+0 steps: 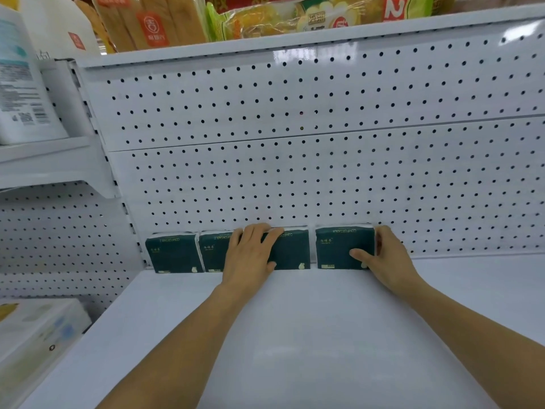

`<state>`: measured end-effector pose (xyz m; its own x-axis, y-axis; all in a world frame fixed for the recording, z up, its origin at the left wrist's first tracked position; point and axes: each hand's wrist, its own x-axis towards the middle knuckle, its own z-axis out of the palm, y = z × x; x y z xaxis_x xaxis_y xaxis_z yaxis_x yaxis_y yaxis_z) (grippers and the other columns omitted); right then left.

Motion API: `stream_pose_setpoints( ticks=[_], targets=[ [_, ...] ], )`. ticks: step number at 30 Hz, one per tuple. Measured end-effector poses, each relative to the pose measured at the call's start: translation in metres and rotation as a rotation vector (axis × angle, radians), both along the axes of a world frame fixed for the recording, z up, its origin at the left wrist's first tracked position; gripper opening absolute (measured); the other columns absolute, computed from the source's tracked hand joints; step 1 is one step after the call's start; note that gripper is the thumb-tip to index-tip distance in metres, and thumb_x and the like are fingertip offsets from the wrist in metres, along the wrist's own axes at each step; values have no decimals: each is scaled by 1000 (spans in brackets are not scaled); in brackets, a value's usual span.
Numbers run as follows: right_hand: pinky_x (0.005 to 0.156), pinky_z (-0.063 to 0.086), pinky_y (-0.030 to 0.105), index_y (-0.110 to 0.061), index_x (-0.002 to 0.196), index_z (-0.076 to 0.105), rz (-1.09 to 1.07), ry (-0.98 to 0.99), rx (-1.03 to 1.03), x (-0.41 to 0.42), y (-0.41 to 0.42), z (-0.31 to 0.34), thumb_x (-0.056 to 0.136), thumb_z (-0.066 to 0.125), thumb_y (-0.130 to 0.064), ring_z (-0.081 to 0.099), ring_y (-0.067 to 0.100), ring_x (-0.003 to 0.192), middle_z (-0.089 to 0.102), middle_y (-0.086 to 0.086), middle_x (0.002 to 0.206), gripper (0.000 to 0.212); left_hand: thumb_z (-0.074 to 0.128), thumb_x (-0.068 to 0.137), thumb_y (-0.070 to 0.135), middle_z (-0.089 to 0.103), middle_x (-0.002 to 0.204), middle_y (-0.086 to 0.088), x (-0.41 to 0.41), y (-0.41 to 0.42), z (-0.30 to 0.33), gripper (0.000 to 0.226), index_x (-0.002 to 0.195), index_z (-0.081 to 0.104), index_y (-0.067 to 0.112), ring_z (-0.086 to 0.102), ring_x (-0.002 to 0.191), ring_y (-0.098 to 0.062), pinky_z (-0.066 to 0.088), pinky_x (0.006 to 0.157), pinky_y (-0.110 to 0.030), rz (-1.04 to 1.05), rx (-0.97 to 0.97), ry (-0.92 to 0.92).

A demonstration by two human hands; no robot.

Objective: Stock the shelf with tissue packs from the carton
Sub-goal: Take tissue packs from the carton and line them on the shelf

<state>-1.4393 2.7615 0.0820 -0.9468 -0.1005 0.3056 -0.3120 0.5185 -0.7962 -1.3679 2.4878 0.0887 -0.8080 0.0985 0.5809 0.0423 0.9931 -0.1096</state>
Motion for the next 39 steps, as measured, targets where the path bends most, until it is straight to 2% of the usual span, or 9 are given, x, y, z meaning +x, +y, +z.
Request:
stream_pose_setpoints(
  ticks=[2, 3, 7, 23, 26, 28, 31, 35, 39],
  targets=[
    [70, 54, 40, -25, 105, 40, -38, 12, 42, -2, -3, -3, 84, 73, -32, 68, 15, 74, 61, -4, 98, 40, 91, 59, 26, 62, 118, -3, -2, 1, -1, 75, 128, 60, 21, 60, 109, -25, 46, 98, -45, 9, -11, 23],
    [72, 54, 43, -28, 104, 37, -49, 23, 61, -2, -4, -4, 83, 73, -35, 67, 17, 77, 60, -7, 97, 42, 92, 57, 26, 62, 116, -3, -3, 1, -2, 76, 126, 61, 20, 60, 107, -25, 47, 95, -45, 7, -18, 38],
    [71, 53, 42, -27, 101, 38, -73, 47, 85, 0, -11, -3, 82, 73, -37, 64, 19, 79, 60, -5, 94, 41, 94, 53, 23, 63, 113, -3, -4, 0, -4, 77, 124, 62, 20, 61, 103, -25, 50, 91, -44, 0, -27, 67],
    [74, 53, 39, -21, 113, 35, -47, 5, 121, -1, -14, 4, 85, 73, -30, 59, 23, 89, 59, 2, 104, 48, 92, 57, 29, 63, 113, -3, -5, 0, -6, 72, 122, 64, 20, 61, 104, -25, 49, 92, -44, 10, -16, 92],
    [76, 51, 38, -18, 117, 35, -34, -30, 133, -2, -13, 6, 86, 72, -27, 58, 24, 93, 59, 3, 109, 49, 84, 69, 33, 59, 124, -2, -4, 1, -3, 70, 132, 57, 22, 56, 116, -25, 40, 103, -45, 28, -22, 38],
    [79, 51, 39, -17, 122, 35, -33, -53, 141, -2, -11, 6, 86, 71, -28, 58, 24, 98, 59, 4, 115, 52, 72, 83, 37, 48, 137, 0, -2, 4, 1, 70, 145, 42, 24, 44, 130, -23, 25, 115, -45, 35, -10, -44],
    [84, 49, 40, -15, 134, 33, -55, -66, 154, 3, -9, 8, 86, 72, -31, 55, 25, 110, 55, 5, 128, 64, 60, 91, 44, 35, 149, 3, 4, 9, 10, 75, 154, 22, 28, 29, 140, -18, 12, 121, -44, 67, 3, -122],
    [100, 42, 46, -14, 145, 30, -168, 160, 196, 20, -8, 15, 86, 71, -32, 43, 28, 128, 41, 9, 145, 75, 56, 92, 53, 27, 157, 3, 19, 12, 23, 79, 156, 17, 30, 20, 146, -18, 6, 122, -45, 88, 50, -123],
    [112, 27, 40, -19, 148, 33, -61, 473, 269, 52, -21, 29, 92, 63, -32, 29, 22, 140, 32, 4, 154, 65, 49, 94, 59, 29, 157, 3, 49, 16, 33, 74, 156, 19, 30, 20, 147, -20, 6, 122, -45, 78, 79, -33]
  ],
)
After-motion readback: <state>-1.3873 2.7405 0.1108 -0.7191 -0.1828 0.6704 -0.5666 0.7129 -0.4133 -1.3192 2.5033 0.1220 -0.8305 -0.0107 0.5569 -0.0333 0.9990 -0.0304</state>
